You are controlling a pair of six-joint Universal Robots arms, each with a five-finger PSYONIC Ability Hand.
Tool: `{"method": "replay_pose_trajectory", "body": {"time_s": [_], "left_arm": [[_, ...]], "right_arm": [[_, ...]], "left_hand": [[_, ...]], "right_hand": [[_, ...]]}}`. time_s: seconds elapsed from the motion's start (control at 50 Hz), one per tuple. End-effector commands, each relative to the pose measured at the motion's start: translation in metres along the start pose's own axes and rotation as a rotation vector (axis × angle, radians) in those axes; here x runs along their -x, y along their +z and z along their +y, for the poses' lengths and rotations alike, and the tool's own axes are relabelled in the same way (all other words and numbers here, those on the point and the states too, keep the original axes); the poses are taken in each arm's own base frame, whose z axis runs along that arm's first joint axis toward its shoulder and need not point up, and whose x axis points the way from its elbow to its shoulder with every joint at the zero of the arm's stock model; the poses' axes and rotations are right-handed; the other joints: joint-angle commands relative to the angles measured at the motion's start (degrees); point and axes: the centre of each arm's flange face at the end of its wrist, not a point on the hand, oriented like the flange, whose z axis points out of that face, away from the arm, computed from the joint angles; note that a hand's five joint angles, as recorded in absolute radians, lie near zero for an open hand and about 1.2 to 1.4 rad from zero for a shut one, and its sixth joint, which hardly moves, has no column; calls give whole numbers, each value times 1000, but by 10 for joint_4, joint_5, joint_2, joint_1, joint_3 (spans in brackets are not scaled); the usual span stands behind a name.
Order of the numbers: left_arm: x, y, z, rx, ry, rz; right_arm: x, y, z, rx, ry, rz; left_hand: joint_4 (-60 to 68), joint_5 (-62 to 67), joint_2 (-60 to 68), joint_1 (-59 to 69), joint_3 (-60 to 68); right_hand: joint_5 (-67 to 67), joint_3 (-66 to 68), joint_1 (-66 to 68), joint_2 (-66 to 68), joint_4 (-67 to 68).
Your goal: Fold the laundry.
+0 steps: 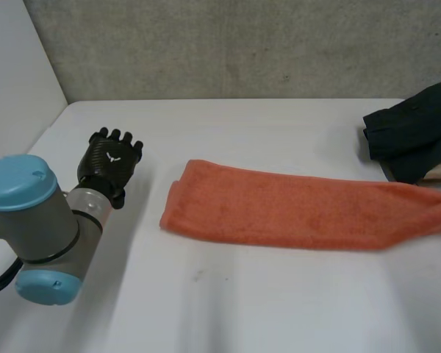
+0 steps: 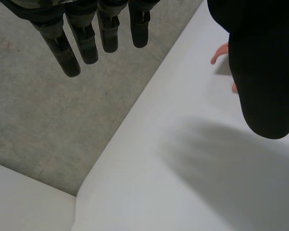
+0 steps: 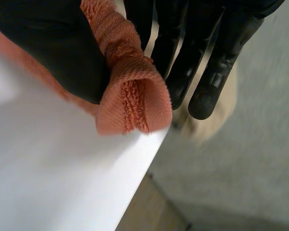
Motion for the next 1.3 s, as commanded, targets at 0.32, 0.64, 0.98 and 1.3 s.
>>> {"method": "replay_pose_trajectory", "body": {"time_s": [0.32, 0.64, 0.98, 1.3], "left_arm": [[31, -10, -10, -24, -10, -70], [21, -10, -26, -83, -110, -36], [-62, -63, -84, -221, -277, 347], [-74, -57, -77, -188, -261, 362]], "right_arm": [[266, -137, -246, -1019, -275, -435], [295, -113, -234, -847, -165, -438], [225, -97, -142, -373, 165, -468], [222, -91, -154, -434, 200, -431]], "left_hand": [[-16, -26, -15, -9, -20], [-16, -26, -15, -9, -20], [-10, -20, -9, -4, -14], [-7, -17, -6, 0, -11]], "right_hand": [[141, 126, 240, 132, 120], [-559, -574, -460, -568, -580], [-559, -574, -460, -568, -580], [-446, -460, -346, -454, -467]]}}
